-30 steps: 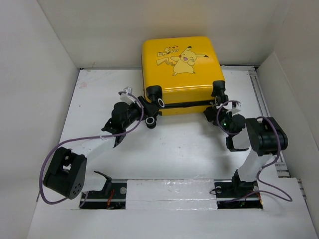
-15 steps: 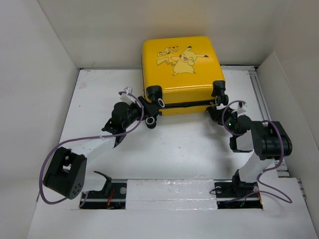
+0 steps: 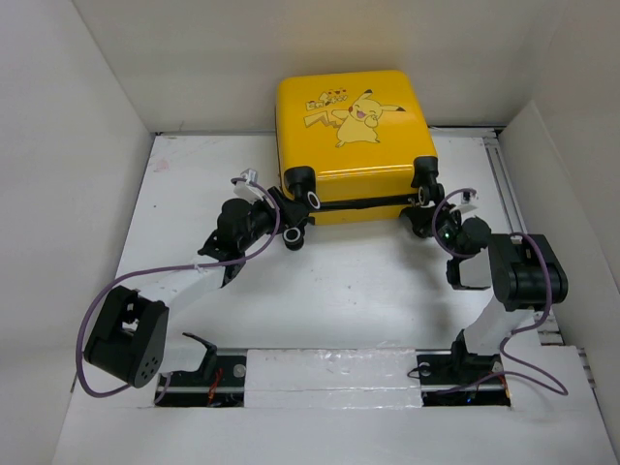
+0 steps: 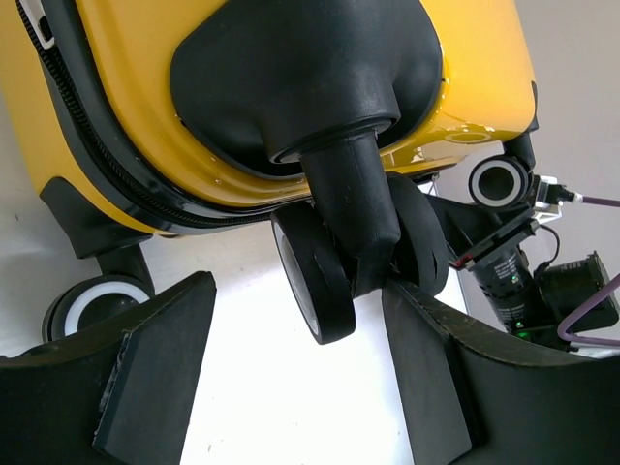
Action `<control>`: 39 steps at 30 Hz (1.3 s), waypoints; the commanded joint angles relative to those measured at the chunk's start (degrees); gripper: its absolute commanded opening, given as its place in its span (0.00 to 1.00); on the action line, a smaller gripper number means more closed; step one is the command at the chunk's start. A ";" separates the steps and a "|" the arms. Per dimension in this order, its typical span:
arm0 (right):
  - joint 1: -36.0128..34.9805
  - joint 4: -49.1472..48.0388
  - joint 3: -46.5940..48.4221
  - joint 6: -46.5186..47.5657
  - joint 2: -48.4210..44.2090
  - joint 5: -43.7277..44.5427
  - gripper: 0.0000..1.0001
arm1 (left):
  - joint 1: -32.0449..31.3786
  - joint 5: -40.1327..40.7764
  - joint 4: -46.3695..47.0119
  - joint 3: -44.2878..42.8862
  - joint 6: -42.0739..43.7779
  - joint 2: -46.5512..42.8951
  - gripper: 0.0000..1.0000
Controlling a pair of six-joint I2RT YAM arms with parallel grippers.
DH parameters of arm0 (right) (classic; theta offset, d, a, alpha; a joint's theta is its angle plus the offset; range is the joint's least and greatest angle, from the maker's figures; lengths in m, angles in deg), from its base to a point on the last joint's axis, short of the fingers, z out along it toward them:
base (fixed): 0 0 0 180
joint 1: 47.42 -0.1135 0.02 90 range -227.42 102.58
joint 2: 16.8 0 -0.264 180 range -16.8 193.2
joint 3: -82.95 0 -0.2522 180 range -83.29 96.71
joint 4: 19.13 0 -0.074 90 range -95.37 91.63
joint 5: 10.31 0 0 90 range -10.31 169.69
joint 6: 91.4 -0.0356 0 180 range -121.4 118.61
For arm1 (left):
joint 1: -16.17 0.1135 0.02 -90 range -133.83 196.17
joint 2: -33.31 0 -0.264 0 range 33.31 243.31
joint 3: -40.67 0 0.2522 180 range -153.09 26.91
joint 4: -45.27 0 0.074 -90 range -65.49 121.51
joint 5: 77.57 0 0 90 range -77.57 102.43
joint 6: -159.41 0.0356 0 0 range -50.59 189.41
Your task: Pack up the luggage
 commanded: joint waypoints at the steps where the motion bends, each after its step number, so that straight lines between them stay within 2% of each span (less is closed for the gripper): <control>1: 0.07 -29.37 2.06 0.08 -0.70 -0.97 0.32 | -0.83 -1.25 5.07 -3.23 0.50 -0.48 0.65; 4: 0.07 -29.37 1.45 0.08 -2.89 -0.97 0.34 | -0.83 -1.25 5.07 -3.23 1.03 -0.48 0.63; 8: 0.07 -29.37 0.92 0.61 -4.82 0.34 0.45 | -0.83 -1.25 5.07 -3.23 1.03 -0.48 0.63; 11: 0.07 -29.37 0.39 1.23 -5.36 1.49 0.46 | -0.83 -1.25 5.07 -3.23 1.03 -0.48 0.62; 14: 0.07 -28.75 0.39 1.23 -4.84 1.50 0.33 | -0.83 -1.25 5.07 -3.23 1.03 -0.48 0.62; 16: 0.07 -28.75 0.92 1.23 -4.13 2.02 0.19 | -0.83 -1.25 5.07 -3.23 1.03 -0.48 0.60; 20: -0.46 -28.75 0.92 1.23 -3.51 3.24 0.01 | -0.83 -1.25 5.07 -3.23 1.03 -0.48 0.58; 24: -1.07 -29.27 -0.65 1.23 -3.51 3.86 0.00 | -0.83 -1.25 5.60 -3.23 1.03 0.57 0.50; 25: -2.29 -29.28 -1.36 1.75 -3.51 5.00 0.00 | -0.83 -1.94 6.38 -3.75 0.51 1.19 0.47; 26: -3.70 -29.28 -2.24 4.36 -3.51 6.58 0.00 | -0.83 -1.95 6.91 -3.75 -0.02 1.19 0.35; 28: -9.67 -27.10 -3.83 8.59 -5.35 12.55 0.00 | -0.83 -2.48 7.62 -4.37 -0.54 2.42 0.20; 30: -14.67 -20.80 -3.83 16.31 -8.51 17.11 0.00 | -0.83 -3.09 8.23 -4.98 -0.55 3.12 0.09; 31: -20.35 -17.71 -3.83 19.30 -9.83 23.06 0.00 | -1.35 -3.61 8.24 -5.68 -1.16 3.65 0.00; 34: -30.73 -9.25 -2.77 30.29 -12.56 35.19 0.00 | -1.88 -3.62 8.24 -6.91 -1.16 3.65 0.00; 37: -34.90 -7.40 -1.28 34.44 -13.18 38.58 0.00 | -1.88 -4.23 9.46 -6.92 -1.69 4.26 0.00; 39: -38.06 -5.38 1.18 35.14 -12.57 37.36 0.00 | -1.88 -4.76 10.08 -7.53 -1.69 4.27 0.00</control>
